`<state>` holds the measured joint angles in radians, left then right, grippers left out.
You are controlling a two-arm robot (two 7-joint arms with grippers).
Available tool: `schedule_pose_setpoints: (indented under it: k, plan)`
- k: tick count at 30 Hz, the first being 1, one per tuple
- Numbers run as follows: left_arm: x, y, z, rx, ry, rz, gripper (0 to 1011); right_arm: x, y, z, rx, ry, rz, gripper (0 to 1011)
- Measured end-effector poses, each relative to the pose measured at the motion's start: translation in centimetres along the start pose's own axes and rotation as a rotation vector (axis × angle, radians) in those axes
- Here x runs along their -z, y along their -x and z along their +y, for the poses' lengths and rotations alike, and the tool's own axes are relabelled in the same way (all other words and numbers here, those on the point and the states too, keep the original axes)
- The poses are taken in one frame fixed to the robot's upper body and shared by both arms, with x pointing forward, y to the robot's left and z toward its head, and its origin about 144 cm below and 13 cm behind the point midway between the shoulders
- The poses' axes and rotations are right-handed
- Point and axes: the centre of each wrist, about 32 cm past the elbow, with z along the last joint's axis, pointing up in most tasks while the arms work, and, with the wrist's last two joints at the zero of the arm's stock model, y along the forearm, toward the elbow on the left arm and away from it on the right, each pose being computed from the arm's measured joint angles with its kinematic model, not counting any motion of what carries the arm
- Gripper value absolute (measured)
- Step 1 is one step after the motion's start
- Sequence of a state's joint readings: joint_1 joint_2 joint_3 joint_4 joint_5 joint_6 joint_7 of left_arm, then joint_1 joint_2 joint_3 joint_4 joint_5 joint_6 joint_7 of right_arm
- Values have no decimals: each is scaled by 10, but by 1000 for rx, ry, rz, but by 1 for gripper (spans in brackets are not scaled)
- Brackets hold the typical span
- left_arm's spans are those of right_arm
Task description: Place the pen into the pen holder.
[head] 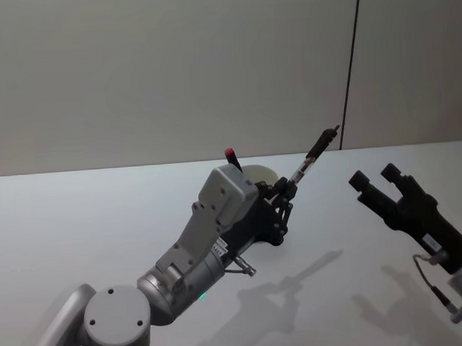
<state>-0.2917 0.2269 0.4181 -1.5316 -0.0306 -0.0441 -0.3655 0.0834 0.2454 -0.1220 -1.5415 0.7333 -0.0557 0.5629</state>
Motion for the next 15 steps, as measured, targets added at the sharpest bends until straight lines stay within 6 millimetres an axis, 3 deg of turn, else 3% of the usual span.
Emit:
schedule_pose_setpoints:
  k: [15]
  plan:
    - [0, 0, 0, 0, 0, 0, 126, 18, -19, 28, -94, -66, 189, 1001]
